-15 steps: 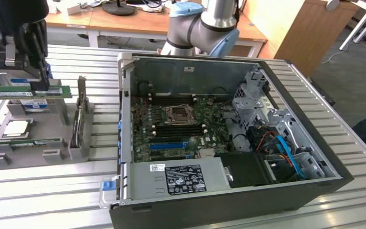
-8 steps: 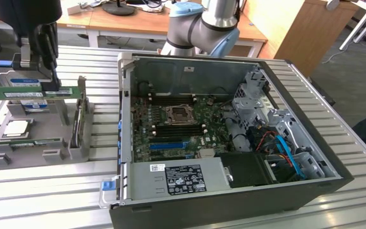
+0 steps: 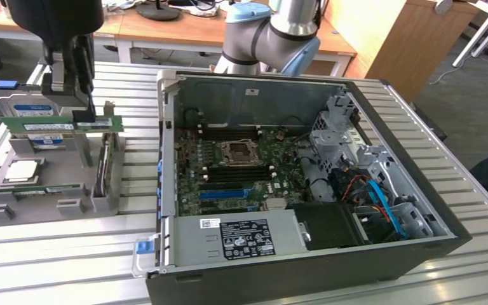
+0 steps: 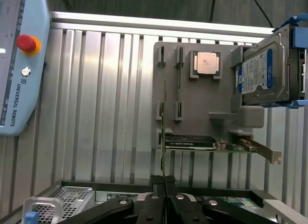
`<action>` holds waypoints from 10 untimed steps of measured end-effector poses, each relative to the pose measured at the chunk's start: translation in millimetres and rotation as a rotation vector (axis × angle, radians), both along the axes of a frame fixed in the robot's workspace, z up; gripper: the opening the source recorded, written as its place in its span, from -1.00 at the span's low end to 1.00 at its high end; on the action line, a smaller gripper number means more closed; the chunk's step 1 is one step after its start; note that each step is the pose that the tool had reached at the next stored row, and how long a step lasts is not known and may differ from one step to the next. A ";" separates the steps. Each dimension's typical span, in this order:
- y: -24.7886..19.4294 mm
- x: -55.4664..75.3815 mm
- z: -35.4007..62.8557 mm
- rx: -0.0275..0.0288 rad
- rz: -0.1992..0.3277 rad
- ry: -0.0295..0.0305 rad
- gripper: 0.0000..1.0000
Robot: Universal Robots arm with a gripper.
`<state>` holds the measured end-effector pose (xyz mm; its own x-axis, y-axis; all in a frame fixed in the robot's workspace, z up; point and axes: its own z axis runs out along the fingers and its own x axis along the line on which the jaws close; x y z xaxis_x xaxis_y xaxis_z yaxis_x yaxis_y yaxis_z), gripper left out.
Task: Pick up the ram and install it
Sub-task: 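Pick up the ram and move it above insertion slot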
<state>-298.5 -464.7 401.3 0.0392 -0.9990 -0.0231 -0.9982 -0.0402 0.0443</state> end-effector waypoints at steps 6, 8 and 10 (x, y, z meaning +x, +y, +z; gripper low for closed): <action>-0.9 16.3 -0.1 0.0001 0.002 -0.0001 -0.76; -1.3 21.9 -0.1 0.0001 0.002 -0.0001 -0.76; -1.7 27.7 0.0 0.0001 0.003 0.0000 -0.76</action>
<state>-270.9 -466.3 401.3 0.0424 -0.9988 -0.0231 -0.9981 -0.0434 0.0443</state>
